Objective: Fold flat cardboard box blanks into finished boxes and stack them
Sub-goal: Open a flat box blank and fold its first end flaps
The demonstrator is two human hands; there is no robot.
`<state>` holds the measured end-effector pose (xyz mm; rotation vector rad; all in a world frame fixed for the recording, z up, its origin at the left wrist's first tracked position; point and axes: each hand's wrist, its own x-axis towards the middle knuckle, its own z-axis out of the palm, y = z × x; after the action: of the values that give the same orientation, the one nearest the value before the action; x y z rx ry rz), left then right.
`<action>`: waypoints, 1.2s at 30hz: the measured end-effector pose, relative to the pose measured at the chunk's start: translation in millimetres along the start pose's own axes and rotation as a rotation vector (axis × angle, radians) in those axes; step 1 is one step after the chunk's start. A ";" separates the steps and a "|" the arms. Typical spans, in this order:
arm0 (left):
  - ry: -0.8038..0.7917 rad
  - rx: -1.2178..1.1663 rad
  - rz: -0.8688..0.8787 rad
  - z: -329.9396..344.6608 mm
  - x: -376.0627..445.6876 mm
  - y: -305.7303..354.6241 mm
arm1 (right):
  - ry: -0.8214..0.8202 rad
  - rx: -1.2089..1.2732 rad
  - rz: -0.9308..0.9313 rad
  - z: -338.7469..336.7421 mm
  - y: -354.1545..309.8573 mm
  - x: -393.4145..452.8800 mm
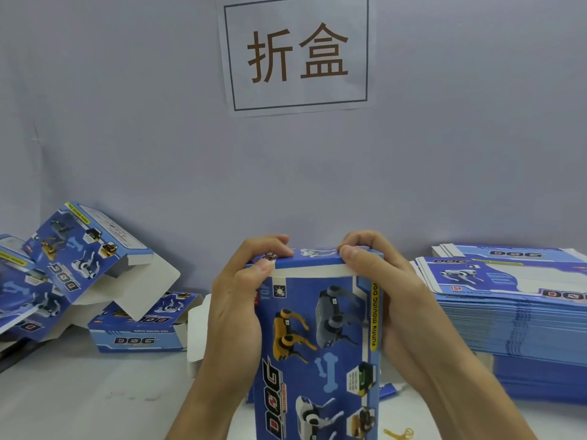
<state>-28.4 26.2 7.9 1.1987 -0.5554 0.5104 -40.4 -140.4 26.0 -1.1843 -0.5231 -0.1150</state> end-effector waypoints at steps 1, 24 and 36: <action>0.000 0.006 0.006 -0.5 0.2 0.3 | 0.018 -0.012 -0.019 2.6 1.1 -0.3; -0.149 0.106 0.066 -2.3 -0.6 17.2 | 0.019 -0.014 -0.211 -8.6 16.8 -1.7; 0.037 0.225 0.108 -12.7 7.6 17.5 | 0.084 -0.316 -0.377 0.1 19.0 1.3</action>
<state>-32.2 43.9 22.0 1.3744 -0.5430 0.7002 -32.5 -132.7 10.4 -1.3688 -0.6659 -0.5855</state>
